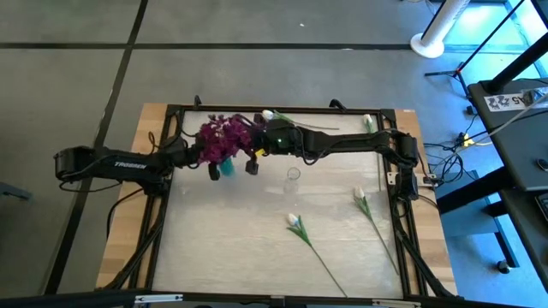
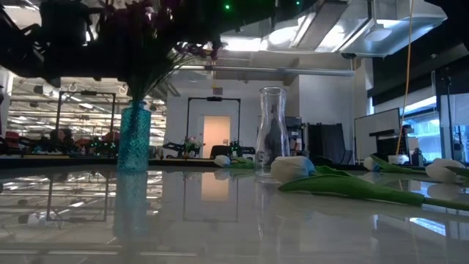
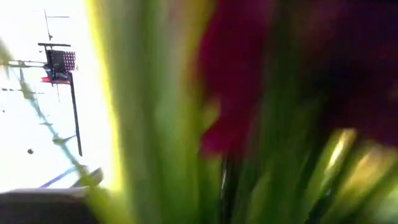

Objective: Sort flowers into vase by color
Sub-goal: Put the purple flowers into the blue flower vase

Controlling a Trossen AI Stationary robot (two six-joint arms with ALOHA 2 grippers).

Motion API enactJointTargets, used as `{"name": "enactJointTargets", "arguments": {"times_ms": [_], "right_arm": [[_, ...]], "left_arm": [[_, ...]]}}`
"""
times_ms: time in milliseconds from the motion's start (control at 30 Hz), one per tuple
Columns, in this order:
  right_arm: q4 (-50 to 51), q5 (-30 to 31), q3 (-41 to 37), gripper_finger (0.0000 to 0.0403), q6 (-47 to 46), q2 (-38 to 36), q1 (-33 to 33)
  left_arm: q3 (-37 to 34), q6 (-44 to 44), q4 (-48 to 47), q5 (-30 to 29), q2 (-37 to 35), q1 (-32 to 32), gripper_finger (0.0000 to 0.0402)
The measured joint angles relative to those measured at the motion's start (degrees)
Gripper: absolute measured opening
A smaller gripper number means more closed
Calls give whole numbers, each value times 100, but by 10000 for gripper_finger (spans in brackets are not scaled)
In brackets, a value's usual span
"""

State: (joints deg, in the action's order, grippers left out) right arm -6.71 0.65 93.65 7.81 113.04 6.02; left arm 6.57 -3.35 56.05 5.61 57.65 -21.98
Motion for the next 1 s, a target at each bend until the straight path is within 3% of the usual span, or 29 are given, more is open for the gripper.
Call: {"name": "enactJointTargets", "arguments": {"times_ms": [167, 333, 500, 633, 800, 1000], "right_arm": [[-62, -328, -2, 26, -191, 76, 0], [-87, -324, -20, 74, -208, 234, 0], [-91, -326, -20, 119, -199, 266, 0], [-151, -324, -20, 132, -155, 266, 0], [-237, -326, -20, 110, -44, 266, 0], [-197, -328, 74, 15, 190, 268, 6]], "left_arm": [[-46, -11, -85, 1, 1, 33, 143], [-39, 194, -232, -13, -6, 13, 180], [101, 230, -1134, 127, -316, 13, 210], [181, 367, -1603, 100, -589, 13, 217], [186, 451, -1883, 79, -1026, 13, 218], [309, 482, -3082, 35, -1715, 13, 218]]}}
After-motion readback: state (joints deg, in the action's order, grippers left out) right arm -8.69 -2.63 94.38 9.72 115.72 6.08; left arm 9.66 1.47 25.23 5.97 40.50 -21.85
